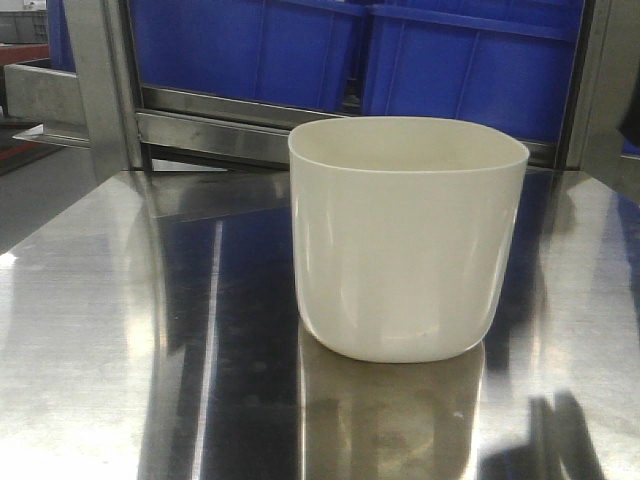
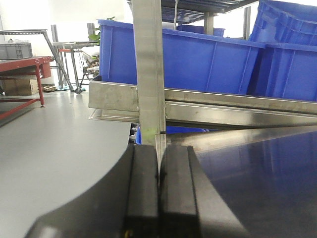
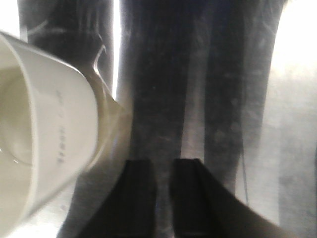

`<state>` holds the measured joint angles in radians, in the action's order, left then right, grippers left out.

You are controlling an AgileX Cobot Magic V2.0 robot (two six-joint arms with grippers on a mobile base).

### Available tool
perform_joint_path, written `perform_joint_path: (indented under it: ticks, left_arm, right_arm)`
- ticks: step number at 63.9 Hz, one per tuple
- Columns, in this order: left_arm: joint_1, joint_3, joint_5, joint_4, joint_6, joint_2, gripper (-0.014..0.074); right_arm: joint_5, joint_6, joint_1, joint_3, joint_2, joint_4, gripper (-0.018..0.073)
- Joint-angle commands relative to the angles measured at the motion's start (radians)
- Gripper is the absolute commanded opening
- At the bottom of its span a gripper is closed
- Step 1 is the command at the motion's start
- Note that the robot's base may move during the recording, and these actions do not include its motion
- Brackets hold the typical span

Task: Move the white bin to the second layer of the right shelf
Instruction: 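Lower the right gripper onto the rim of the white bin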

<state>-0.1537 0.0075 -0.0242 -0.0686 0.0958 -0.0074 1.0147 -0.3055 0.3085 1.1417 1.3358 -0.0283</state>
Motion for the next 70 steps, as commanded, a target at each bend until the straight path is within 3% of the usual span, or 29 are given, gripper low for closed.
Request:
perform_joint_path:
  ticks: [1,7,22,64,70]
  left_arm:
    - [0.0,0.033,-0.083,-0.003,-0.007,-0.015,0.0085]
    - [0.0,0.033,-0.083,-0.003,-0.007,-0.015,0.0085]
    - [0.0,0.033,-0.083,-0.003,-0.007,-0.015,0.0085]
    - [0.0,0.033,-0.083,-0.003,-0.007,-0.015,0.0085]
    - [0.0,0.033,-0.083,-0.003,-0.007,-0.015,0.0085]
  right_arm:
    - [0.014,-0.037,0.038,0.092,0.007,0.015,0.04]
    - [0.075,-0.041,0.079,0.149,0.029,0.015,0.0492]
    - [0.09,-0.13,0.168,0.239,0.066,0.014,0.0501]
    - [0.055,-0.162,0.178,0.25,0.256,0.021,0.0496]
    - [0.059,-0.16,0.178,0.25,0.259,0.028,0.0438]
